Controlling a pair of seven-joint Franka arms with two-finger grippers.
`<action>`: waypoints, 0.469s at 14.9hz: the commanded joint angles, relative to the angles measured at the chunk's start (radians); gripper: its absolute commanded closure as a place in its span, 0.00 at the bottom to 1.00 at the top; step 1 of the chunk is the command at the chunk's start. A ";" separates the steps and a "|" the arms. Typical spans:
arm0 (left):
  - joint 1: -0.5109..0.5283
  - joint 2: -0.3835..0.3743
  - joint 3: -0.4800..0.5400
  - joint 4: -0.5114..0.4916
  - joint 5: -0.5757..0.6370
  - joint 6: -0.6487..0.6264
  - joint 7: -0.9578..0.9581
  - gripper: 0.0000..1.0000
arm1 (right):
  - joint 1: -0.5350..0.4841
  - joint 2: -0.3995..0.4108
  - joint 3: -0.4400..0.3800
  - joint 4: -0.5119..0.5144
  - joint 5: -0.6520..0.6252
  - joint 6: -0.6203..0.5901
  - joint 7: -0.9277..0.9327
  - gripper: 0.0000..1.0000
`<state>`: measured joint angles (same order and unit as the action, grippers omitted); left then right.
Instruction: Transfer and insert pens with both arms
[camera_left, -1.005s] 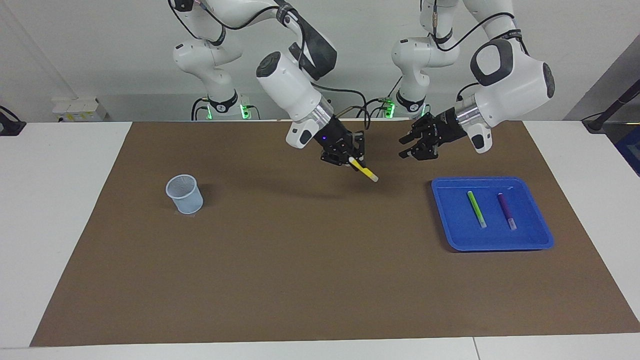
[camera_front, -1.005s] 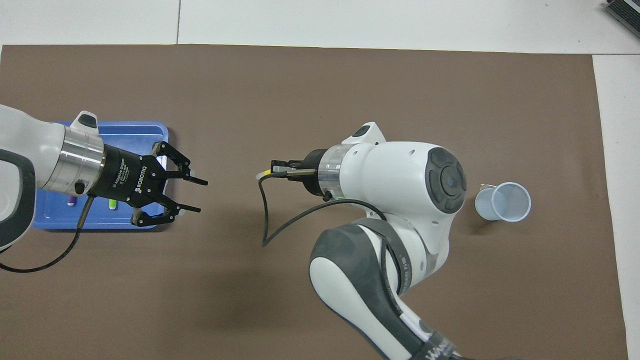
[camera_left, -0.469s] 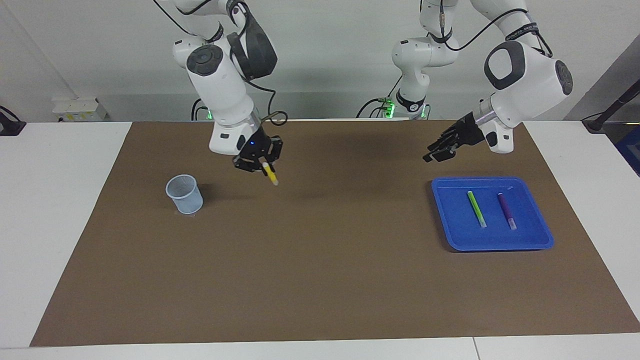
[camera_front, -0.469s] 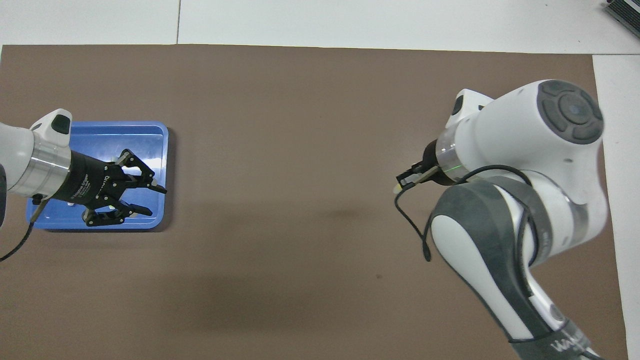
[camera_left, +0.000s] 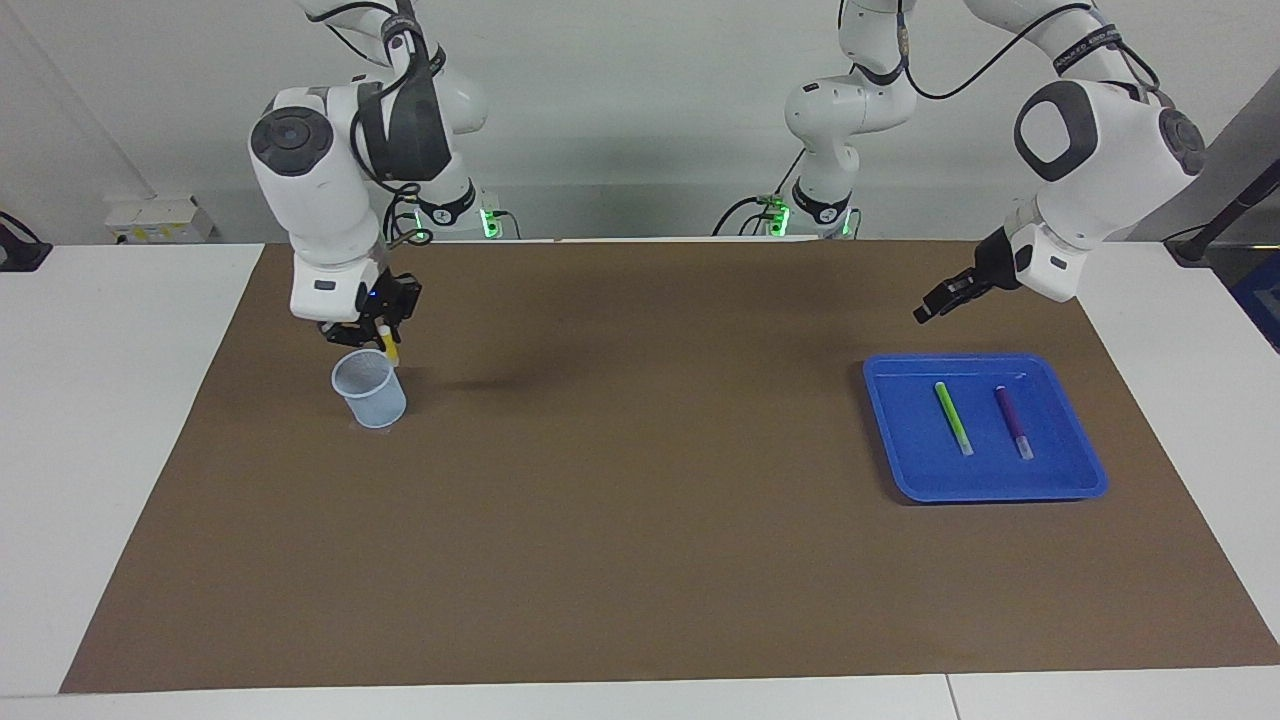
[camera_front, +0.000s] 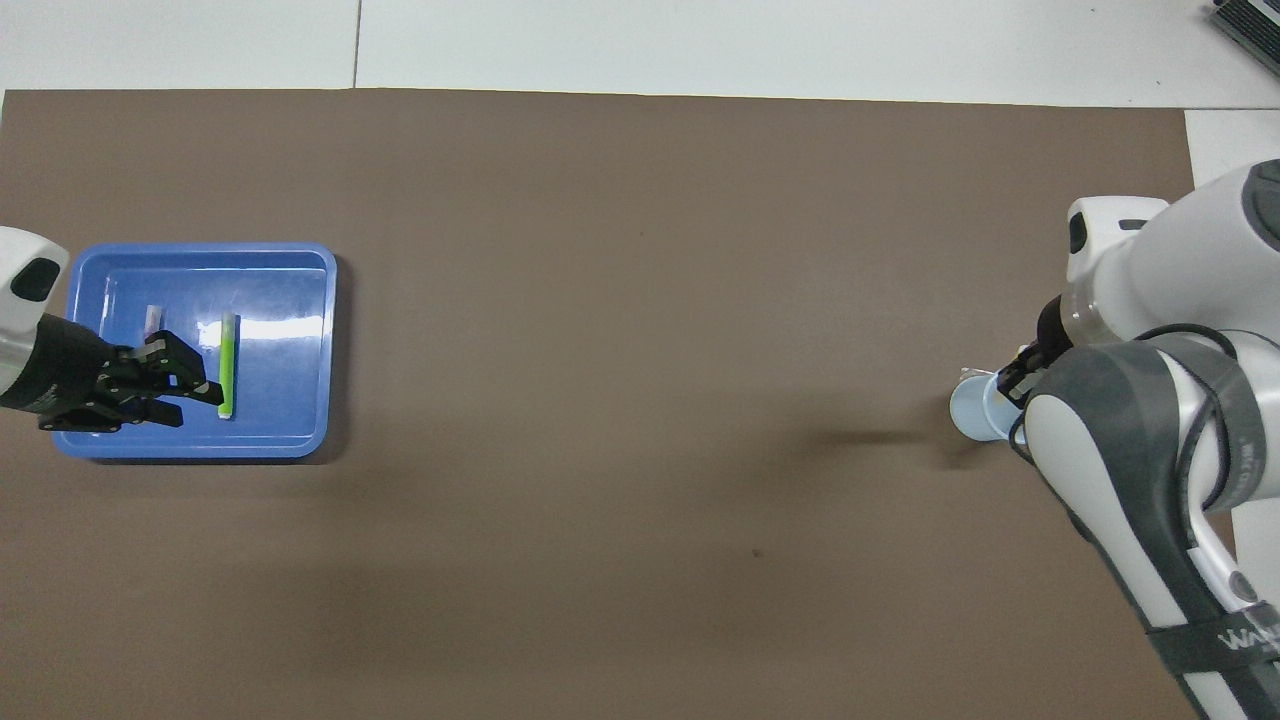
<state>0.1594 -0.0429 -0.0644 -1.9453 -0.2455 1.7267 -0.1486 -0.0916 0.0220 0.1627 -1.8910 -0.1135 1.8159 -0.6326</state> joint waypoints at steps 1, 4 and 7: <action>0.011 -0.023 -0.008 -0.030 0.069 0.063 0.142 0.49 | -0.059 -0.054 0.017 -0.107 -0.037 0.091 -0.076 1.00; 0.017 -0.014 -0.008 -0.032 0.133 0.115 0.295 0.49 | -0.079 -0.096 0.018 -0.213 -0.037 0.167 -0.081 0.99; 0.029 0.004 -0.009 -0.044 0.166 0.178 0.368 0.49 | -0.080 -0.100 0.017 -0.235 -0.035 0.171 -0.071 0.99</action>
<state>0.1703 -0.0400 -0.0658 -1.9571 -0.1074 1.8477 0.1670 -0.1531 -0.0328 0.1650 -2.0705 -0.1298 1.9626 -0.6985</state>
